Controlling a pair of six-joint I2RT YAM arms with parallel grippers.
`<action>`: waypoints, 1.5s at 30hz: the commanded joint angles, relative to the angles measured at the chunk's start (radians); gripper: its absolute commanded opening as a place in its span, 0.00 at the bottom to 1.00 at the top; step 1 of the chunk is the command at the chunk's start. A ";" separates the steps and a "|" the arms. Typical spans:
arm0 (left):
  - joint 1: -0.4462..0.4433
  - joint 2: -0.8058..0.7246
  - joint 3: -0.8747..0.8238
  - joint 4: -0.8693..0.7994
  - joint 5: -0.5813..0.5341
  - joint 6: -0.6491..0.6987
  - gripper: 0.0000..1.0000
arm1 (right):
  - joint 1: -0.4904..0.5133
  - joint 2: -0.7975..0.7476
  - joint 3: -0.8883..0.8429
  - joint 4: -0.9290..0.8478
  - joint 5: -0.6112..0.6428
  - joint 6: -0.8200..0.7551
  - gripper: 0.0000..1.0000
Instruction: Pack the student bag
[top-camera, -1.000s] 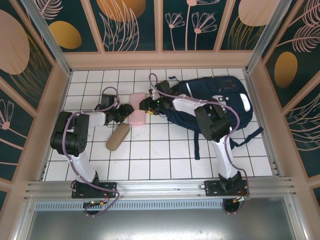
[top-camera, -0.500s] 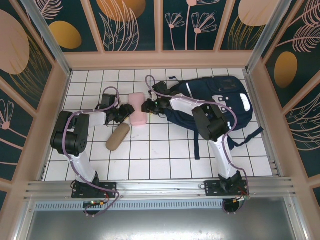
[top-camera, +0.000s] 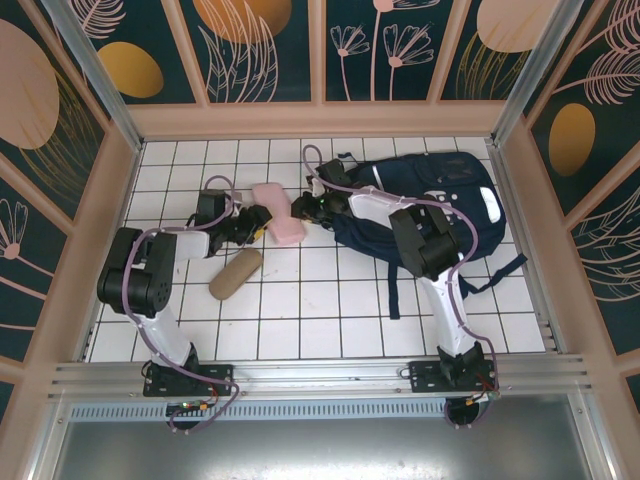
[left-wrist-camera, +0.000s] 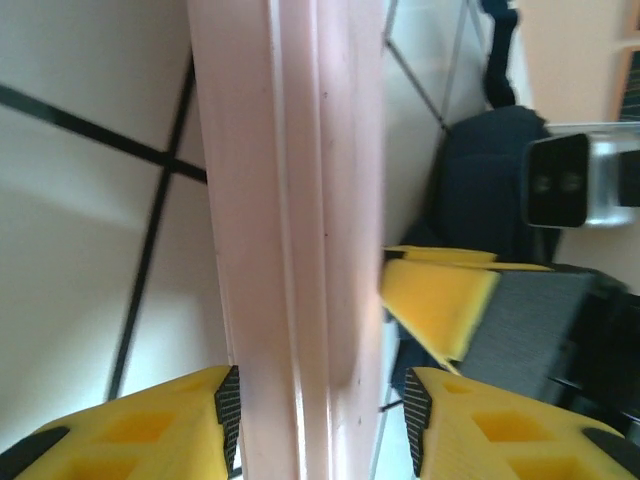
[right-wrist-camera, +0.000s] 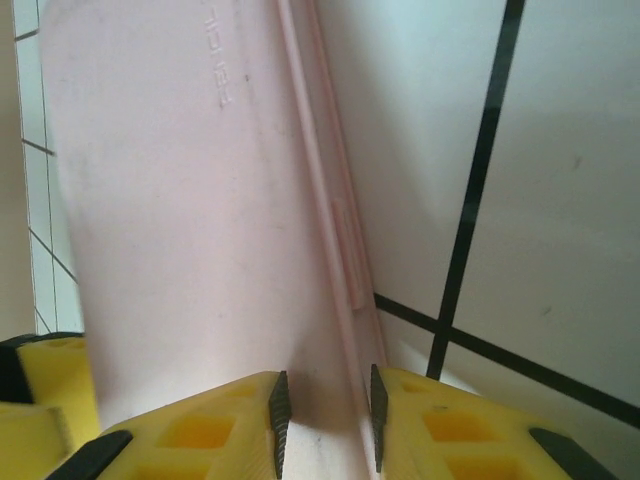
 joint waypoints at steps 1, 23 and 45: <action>-0.014 -0.047 0.007 0.144 0.102 -0.031 0.49 | 0.018 0.020 -0.045 -0.040 0.000 0.010 0.31; -0.035 0.025 0.011 0.199 0.017 -0.030 0.51 | 0.018 0.008 -0.058 -0.026 -0.020 0.024 0.31; -0.098 0.067 0.045 0.128 -0.147 -0.094 0.52 | 0.018 -0.017 -0.057 -0.031 -0.014 0.029 0.31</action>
